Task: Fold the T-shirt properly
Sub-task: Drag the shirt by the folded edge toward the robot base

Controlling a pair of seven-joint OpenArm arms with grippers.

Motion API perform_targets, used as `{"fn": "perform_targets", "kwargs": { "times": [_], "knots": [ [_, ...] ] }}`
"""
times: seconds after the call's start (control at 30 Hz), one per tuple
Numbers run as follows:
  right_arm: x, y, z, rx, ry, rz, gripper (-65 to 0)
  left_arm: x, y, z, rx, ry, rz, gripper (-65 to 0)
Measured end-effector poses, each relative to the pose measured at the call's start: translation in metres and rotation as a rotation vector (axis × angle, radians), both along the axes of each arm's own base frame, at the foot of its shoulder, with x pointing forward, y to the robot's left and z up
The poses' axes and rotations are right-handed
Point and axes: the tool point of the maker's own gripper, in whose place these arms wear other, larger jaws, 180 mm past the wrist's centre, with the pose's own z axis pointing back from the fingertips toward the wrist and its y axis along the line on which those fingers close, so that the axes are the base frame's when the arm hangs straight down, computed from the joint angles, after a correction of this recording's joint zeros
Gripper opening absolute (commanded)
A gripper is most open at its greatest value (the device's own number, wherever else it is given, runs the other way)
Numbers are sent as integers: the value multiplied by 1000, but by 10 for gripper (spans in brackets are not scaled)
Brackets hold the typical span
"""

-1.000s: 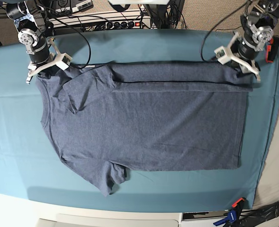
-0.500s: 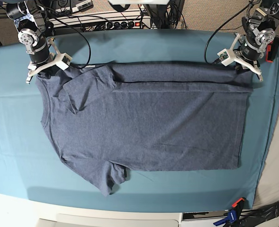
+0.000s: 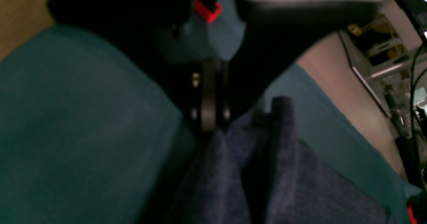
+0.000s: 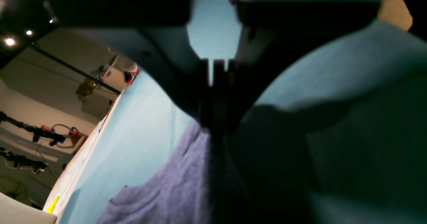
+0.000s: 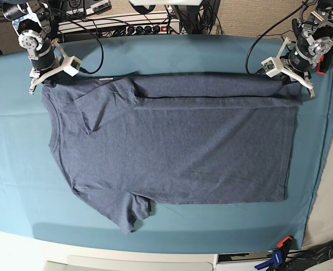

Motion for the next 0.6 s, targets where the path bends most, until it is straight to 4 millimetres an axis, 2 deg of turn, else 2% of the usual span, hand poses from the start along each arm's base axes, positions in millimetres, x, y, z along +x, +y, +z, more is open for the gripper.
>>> {"fn": "perform_targets", "kwargs": {
  "times": [0.1, 0.4, 0.6],
  "knots": [
    [-8, -3, -2, -22, 5, 1, -650, -4, 2, -1, 6, 10, 2, -650],
    [-40, -8, -13, -59, 66, -2, -650, -35, -1, -4, 20, 55, -4, -650],
    [-60, -12, -16, -87, 88, -4, -650, -43, 0, -3, 38, 75, 9, -650]
  ]
}}
